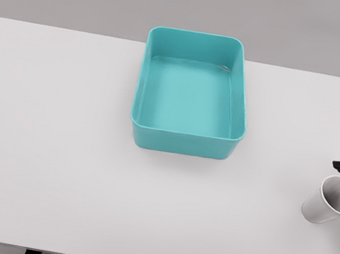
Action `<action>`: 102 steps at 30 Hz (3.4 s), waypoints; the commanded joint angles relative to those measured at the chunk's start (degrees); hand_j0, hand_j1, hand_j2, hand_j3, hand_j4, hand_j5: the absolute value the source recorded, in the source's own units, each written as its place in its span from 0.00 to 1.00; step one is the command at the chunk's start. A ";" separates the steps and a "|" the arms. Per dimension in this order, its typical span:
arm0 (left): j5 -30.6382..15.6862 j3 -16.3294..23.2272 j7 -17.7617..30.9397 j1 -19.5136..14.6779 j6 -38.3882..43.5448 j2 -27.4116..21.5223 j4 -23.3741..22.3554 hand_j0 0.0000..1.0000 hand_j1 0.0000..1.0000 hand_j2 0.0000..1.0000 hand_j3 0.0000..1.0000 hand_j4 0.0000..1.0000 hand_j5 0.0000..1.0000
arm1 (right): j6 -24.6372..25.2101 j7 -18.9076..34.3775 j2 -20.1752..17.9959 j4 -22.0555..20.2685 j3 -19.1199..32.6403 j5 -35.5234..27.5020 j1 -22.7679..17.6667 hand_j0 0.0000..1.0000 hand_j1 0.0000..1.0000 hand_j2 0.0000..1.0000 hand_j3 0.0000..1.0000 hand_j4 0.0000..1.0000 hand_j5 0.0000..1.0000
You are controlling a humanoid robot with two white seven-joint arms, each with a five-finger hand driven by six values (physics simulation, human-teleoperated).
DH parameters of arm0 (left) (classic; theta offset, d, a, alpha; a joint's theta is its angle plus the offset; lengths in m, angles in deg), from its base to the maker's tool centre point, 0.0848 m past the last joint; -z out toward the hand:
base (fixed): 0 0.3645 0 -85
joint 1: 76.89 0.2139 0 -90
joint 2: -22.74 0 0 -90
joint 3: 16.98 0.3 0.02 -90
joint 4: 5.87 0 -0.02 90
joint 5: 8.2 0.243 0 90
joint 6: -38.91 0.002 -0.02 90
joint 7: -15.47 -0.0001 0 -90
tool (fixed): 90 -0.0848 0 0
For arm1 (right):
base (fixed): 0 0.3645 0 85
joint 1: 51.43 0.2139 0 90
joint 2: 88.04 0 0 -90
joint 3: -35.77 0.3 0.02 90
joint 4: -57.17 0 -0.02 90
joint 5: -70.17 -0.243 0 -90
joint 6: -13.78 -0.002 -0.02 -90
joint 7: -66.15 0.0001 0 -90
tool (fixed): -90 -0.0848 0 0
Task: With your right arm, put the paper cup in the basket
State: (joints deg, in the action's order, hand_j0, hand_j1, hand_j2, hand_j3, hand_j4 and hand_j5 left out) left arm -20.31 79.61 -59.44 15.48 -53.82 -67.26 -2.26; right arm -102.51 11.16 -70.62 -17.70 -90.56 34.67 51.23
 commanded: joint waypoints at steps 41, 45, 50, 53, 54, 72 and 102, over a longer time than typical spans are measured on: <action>-0.02 0.00 0.03 0.00 0.00 0.00 0.00 1.00 1.00 1.00 1.00 1.00 1.00 | -0.17 -0.01 0.33 -5.11 -0.67 -0.26 0.09 1.00 1.00 1.00 1.00 1.00 1.00; -0.02 0.00 0.03 0.00 0.00 0.00 0.00 1.00 1.00 1.00 1.00 1.00 1.00 | -0.17 -0.01 0.33 -5.11 -0.76 -0.26 0.09 1.00 1.00 1.00 1.00 1.00 1.00; -0.02 0.00 0.03 0.09 0.00 0.00 0.00 1.00 1.00 1.00 1.00 1.00 1.00 | -0.17 -0.01 0.33 -5.37 -0.76 -0.26 0.09 1.00 1.00 1.00 1.00 1.00 1.00; -0.02 0.00 0.03 0.09 0.00 0.00 0.00 1.00 1.00 1.00 1.00 1.00 1.00 | -0.08 -0.01 0.33 -5.99 -0.76 -0.26 0.09 1.00 1.00 1.00 1.00 1.00 1.00; -0.02 0.00 0.03 0.09 0.00 0.00 0.00 1.00 1.00 1.00 1.00 1.00 1.00 | -0.08 -0.01 0.33 -5.99 -0.76 -0.26 0.09 1.00 1.00 1.00 1.00 1.00 1.00; -0.02 0.00 0.03 0.00 0.00 0.00 0.00 1.00 1.00 1.00 1.00 1.00 1.00 | 0.01 -0.01 0.33 -5.90 -0.67 0.61 0.09 0.86 0.86 0.86 0.86 0.86 0.86; -0.02 -0.08 0.03 0.00 0.00 0.00 0.00 1.00 1.00 1.00 1.00 1.00 1.00 | 1.06 -0.01 9.91 -5.20 15.76 -0.35 0.97 0.77 0.77 0.77 0.77 0.77 0.77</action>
State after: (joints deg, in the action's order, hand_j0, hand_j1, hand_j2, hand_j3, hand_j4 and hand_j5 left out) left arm -20.31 79.61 -59.44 15.57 -53.82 -67.26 -2.26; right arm -101.73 11.16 -62.24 -23.12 -76.78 34.73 52.28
